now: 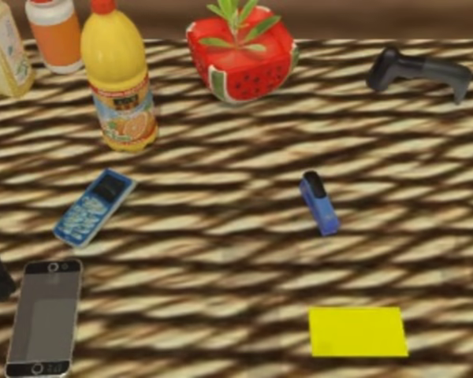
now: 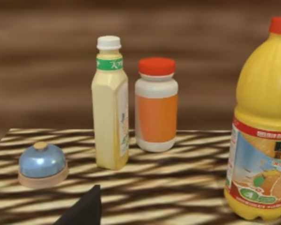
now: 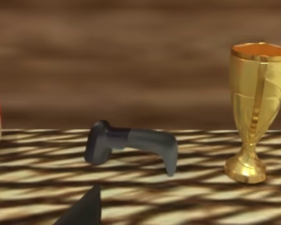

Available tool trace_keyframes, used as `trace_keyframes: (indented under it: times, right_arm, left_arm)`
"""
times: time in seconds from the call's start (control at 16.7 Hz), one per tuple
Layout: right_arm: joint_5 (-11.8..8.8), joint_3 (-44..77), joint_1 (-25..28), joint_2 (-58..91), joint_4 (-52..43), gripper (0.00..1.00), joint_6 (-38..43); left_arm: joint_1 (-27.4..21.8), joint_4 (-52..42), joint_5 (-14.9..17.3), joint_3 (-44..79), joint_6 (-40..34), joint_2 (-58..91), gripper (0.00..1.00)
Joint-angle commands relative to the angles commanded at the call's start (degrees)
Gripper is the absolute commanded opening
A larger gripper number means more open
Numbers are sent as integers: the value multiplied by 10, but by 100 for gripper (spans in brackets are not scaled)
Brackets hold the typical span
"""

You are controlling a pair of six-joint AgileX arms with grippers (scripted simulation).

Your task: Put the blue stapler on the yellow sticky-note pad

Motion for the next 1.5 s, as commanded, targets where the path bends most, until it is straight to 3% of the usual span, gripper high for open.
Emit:
trace_keyframes:
  times: [0.24, 0.48, 1.5]
  right_arm:
    - [-1, 17, 6, 17, -13, 100, 2]
    - [-2, 122, 33, 123, -84, 100, 12]
    - [0, 1007, 233, 1123, -647, 100, 85]
  left_arm:
    - [0, 0, 0, 0, 0, 0, 100]
    - [0, 0, 0, 0, 0, 0, 100]
    - [0, 0, 0, 0, 0, 0, 100]
